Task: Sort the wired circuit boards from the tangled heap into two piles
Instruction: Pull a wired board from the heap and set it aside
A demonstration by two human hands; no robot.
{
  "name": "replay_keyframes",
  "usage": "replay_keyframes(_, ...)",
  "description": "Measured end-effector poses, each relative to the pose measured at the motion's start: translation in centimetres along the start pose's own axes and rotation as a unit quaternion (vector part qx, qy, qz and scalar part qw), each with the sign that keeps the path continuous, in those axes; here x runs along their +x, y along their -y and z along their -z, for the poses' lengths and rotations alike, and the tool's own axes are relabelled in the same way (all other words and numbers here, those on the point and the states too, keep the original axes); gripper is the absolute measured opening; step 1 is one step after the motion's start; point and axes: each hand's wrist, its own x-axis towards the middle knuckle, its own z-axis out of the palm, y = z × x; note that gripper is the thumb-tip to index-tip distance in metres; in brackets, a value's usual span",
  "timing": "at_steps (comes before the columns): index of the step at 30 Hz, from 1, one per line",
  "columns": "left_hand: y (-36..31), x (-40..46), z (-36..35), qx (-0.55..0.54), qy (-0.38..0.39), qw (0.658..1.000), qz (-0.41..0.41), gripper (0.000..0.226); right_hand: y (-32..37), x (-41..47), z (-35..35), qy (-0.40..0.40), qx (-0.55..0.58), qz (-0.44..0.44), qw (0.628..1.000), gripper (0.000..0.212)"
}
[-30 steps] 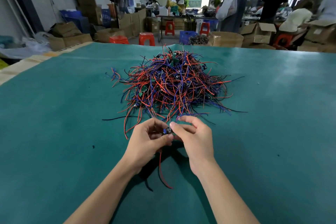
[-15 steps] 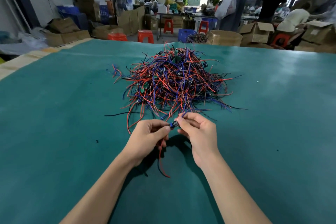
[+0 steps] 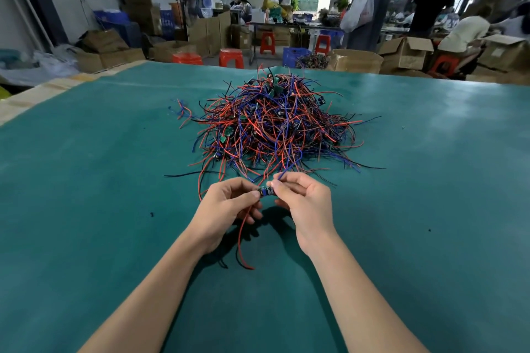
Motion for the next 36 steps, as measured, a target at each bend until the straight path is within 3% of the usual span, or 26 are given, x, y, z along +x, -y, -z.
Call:
replay_keyframes(11,-0.4,-0.3,0.3,-0.030,0.018,0.999,0.003,0.021,0.6,-0.4,-0.1,0.025,0.010,-0.007,1.000,0.013)
replay_keyframes(15,-0.7,-0.4,0.2,-0.044,0.009,0.999,0.000,0.021,0.6,-0.4,-0.1,0.030,0.023,-0.001,0.999,0.023)
replay_keyframes(19,-0.7,-0.4,0.2,-0.065,0.007,0.998,0.014,0.021,0.0,-0.3,-0.3,0.001,0.010,0.007,1.000,0.020)
replay_keyframes(22,-0.8,-0.5,0.1,-0.071,0.011,0.997,0.022,0.022,-0.1,0.1,0.1,-0.050,0.021,0.012,0.998,0.020)
replay_keyframes(26,-0.5,-0.6,0.0,-0.043,0.026,0.998,0.023,0.020,0.3,1.2,1.7,-0.190,0.068,0.044,0.978,0.020)
replay_keyframes(32,-0.7,-0.4,0.3,-0.070,0.023,0.997,0.028,0.020,2.2,2.1,5.5,-0.436,0.117,0.089,0.888,0.021)
replay_keyframes(34,-0.8,-0.2,0.2,-0.106,0.017,0.994,0.022,0.010,2.6,1.5,5.4,-0.412,0.057,0.057,0.907,0.019)
replay_keyframes(36,-0.8,0.0,0.1,-0.127,0.018,0.992,0.017,0.011,2.2,0.3,3.3,-0.261,-0.053,0.054,0.962,0.023)
